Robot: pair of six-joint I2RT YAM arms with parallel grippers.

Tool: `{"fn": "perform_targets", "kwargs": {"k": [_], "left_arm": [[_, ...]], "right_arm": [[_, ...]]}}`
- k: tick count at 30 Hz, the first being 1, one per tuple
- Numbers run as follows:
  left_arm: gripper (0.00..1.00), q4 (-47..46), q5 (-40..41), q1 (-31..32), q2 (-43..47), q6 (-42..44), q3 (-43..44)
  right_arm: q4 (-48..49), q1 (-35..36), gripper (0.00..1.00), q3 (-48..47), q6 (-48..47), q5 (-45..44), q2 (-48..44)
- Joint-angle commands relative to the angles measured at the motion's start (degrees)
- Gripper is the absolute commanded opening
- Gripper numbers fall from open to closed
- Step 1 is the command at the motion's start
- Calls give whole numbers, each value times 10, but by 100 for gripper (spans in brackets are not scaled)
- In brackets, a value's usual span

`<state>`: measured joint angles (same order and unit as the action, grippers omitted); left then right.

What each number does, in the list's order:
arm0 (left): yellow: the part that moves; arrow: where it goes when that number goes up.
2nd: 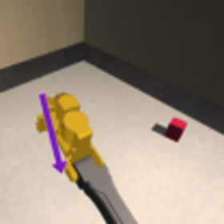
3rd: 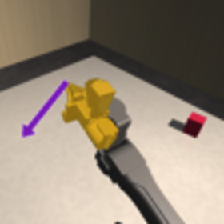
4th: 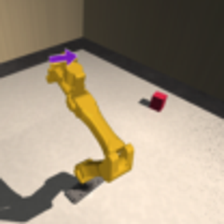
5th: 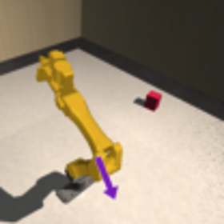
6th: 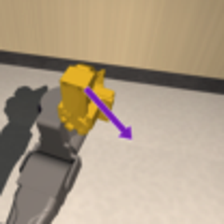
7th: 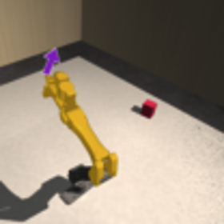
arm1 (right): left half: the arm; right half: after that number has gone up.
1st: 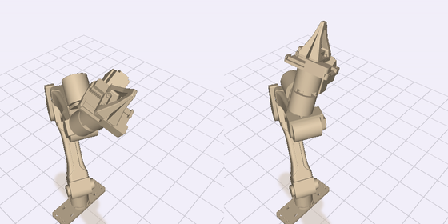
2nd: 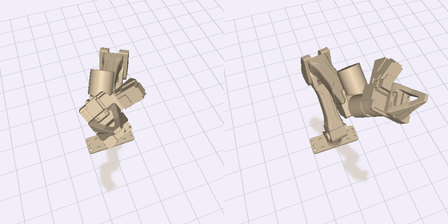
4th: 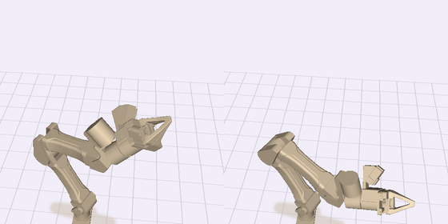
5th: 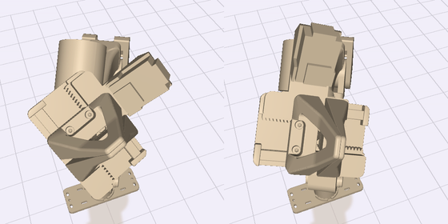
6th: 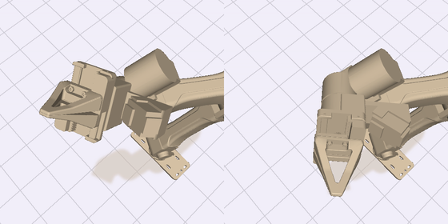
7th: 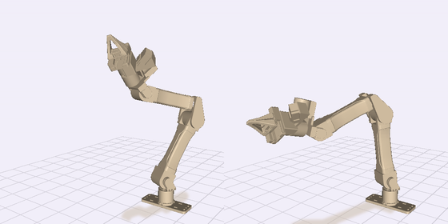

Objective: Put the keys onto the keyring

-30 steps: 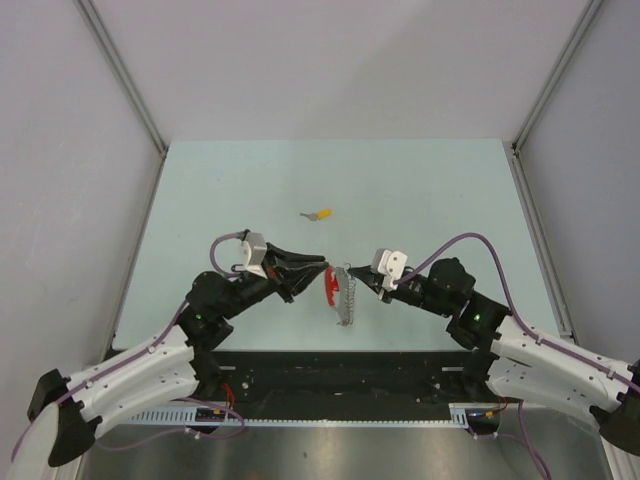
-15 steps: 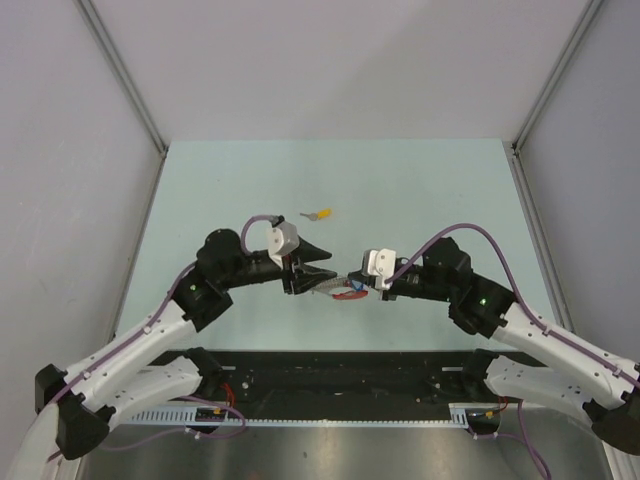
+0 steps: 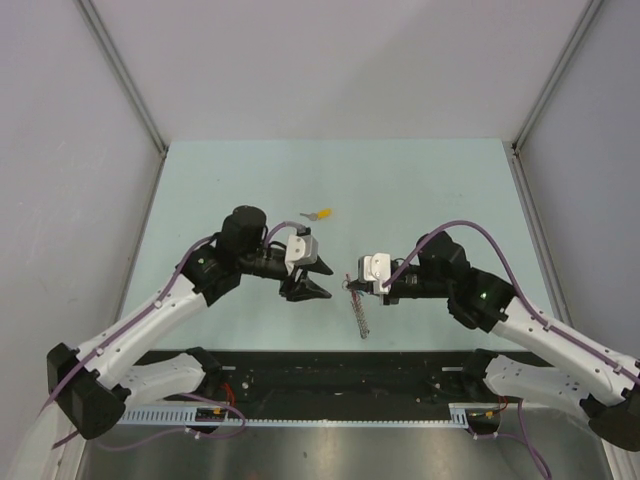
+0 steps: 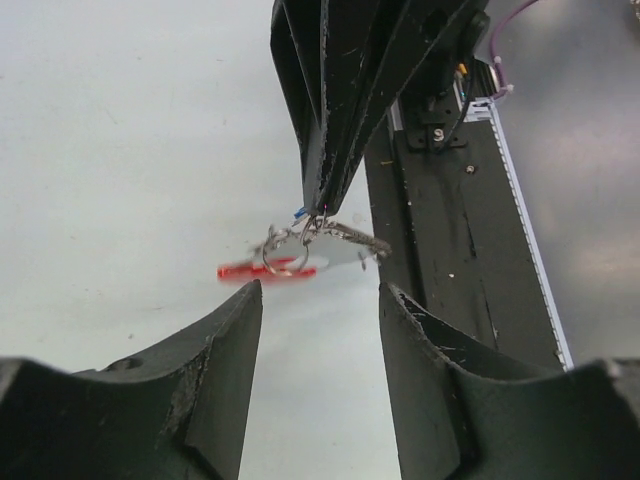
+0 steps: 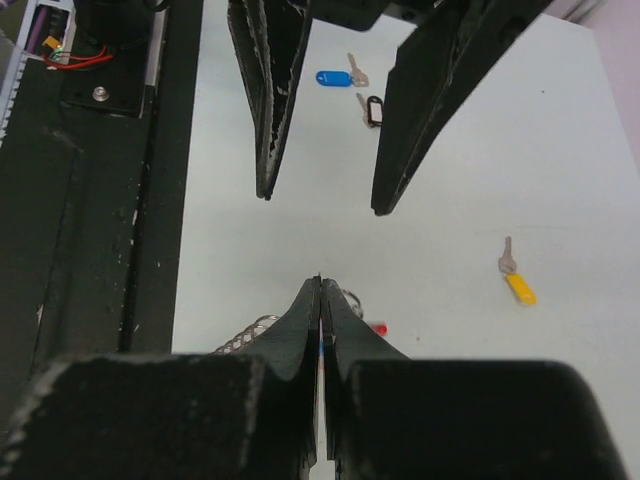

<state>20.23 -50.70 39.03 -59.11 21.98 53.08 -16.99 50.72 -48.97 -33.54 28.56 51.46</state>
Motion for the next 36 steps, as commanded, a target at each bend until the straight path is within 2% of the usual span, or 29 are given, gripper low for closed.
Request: {"fn": "perform_targets", "kwargs": {"k": [1,9,18,24,32,36], "left_arm": [[55,40,-62,-4,-27,55,38],[49,51,-107,-4,-61,60,48],[46,43,-108,-1,-79,54,41],[50,3,-79,0,-61,14,21],[52,-29,-1,-1,-13,-40,-3],[53,-41,1,-1,8,-43,-14]], "right_arm": [[-5,-3,0,-38,-15,32,8],[-8,-1,0,-47,-19,42,24],[-6,3,0,-52,-20,48,32],[-10,3,0,-53,-15,36,29],[-16,3,0,-53,-5,30,24],[-14,3,0,-53,1,49,19]]}}
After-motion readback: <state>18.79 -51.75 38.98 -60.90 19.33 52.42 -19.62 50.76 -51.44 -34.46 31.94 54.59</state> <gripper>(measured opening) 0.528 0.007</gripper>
